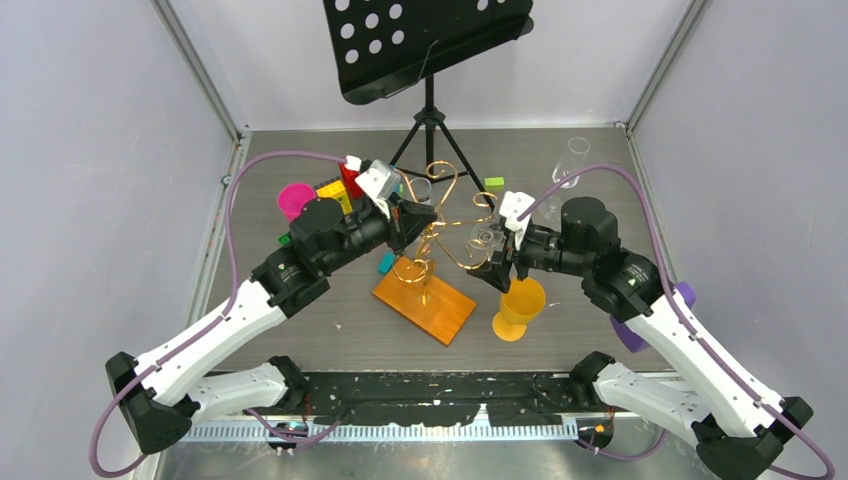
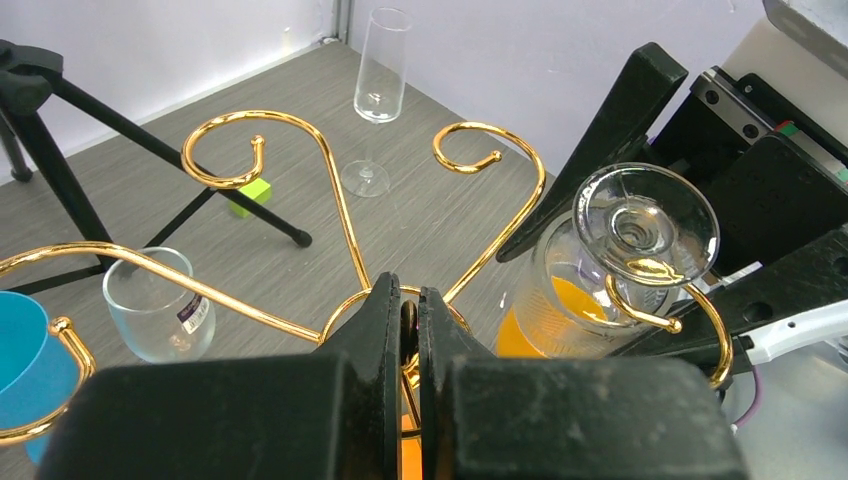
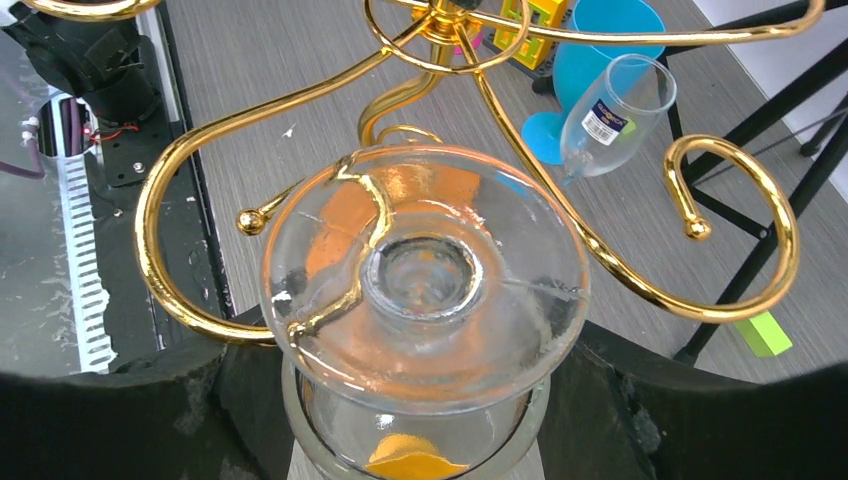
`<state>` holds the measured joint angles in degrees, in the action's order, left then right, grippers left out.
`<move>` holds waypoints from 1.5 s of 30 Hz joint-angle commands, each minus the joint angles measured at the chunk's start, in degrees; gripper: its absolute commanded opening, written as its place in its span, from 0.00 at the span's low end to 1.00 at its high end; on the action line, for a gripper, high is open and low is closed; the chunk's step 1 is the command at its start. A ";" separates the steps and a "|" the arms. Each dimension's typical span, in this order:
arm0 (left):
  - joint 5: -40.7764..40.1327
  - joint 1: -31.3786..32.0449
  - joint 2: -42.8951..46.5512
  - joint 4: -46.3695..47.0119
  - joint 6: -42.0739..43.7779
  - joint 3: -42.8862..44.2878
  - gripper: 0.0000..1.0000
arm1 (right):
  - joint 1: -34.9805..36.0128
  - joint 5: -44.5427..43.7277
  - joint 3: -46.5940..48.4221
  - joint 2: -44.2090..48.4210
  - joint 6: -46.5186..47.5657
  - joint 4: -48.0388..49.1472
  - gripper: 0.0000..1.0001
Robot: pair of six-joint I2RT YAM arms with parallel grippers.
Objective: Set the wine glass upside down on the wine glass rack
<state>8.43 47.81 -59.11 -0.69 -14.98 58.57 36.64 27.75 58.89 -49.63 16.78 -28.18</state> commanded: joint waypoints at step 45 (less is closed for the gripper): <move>3.01 0.88 -2.45 -6.08 -1.36 -2.68 0.00 | 0.27 11.45 -6.31 -1.44 2.91 22.44 0.05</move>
<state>6.13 47.18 -58.83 -1.93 -14.83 58.13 35.92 48.38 51.00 -53.52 19.42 -7.94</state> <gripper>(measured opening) 0.012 0.738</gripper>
